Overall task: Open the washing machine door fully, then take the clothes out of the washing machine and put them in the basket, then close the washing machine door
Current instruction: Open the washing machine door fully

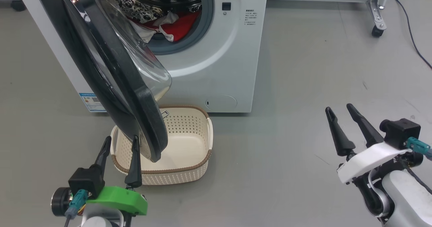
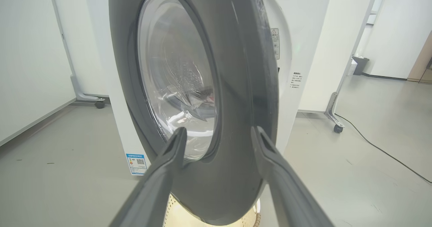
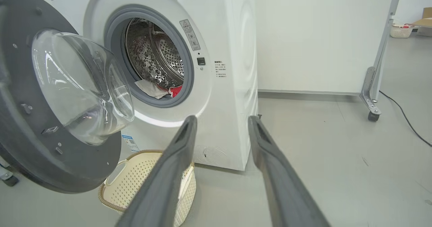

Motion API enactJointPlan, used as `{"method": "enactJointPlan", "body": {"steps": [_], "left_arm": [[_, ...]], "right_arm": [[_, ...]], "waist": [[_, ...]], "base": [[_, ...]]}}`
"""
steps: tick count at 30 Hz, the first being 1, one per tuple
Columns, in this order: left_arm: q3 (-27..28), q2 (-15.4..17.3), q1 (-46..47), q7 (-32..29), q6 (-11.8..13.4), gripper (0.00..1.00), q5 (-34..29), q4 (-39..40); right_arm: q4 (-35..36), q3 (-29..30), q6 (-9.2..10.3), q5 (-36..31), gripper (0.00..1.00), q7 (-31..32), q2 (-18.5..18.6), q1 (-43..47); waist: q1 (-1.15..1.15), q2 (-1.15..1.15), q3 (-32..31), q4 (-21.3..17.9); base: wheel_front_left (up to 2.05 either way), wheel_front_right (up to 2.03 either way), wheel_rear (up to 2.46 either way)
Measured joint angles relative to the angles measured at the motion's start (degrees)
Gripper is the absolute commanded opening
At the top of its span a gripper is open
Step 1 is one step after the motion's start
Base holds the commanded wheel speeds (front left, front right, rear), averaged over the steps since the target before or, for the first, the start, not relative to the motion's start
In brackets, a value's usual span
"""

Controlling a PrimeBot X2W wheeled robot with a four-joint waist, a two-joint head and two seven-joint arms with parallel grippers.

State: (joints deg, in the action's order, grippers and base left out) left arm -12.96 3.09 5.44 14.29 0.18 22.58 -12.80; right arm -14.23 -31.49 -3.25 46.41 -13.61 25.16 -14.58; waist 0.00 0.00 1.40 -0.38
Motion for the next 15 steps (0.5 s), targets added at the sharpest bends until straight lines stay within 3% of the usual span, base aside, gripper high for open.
{"method": "enactJointPlan", "body": {"steps": [4, 15], "left_arm": [[-0.1, 0.0, -0.4, 0.0, -0.1, 1.00, -0.1, -0.1], [0.2, -0.1, -1.1, 0.0, -0.5, 1.00, -0.5, -0.1]], "right_arm": [[0.8, 1.3, 1.74, 0.0, 1.00, -0.4, -0.6, 2.4], [3.4, 2.2, 2.85, -1.1, 1.00, -0.4, -1.5, 5.6]], "waist": [[0.00, 0.00, -0.4, -0.4], [0.00, 0.00, -0.5, -0.8]], "base": [[0.00, 0.00, 0.00], [0.00, 0.00, 0.00]]}}
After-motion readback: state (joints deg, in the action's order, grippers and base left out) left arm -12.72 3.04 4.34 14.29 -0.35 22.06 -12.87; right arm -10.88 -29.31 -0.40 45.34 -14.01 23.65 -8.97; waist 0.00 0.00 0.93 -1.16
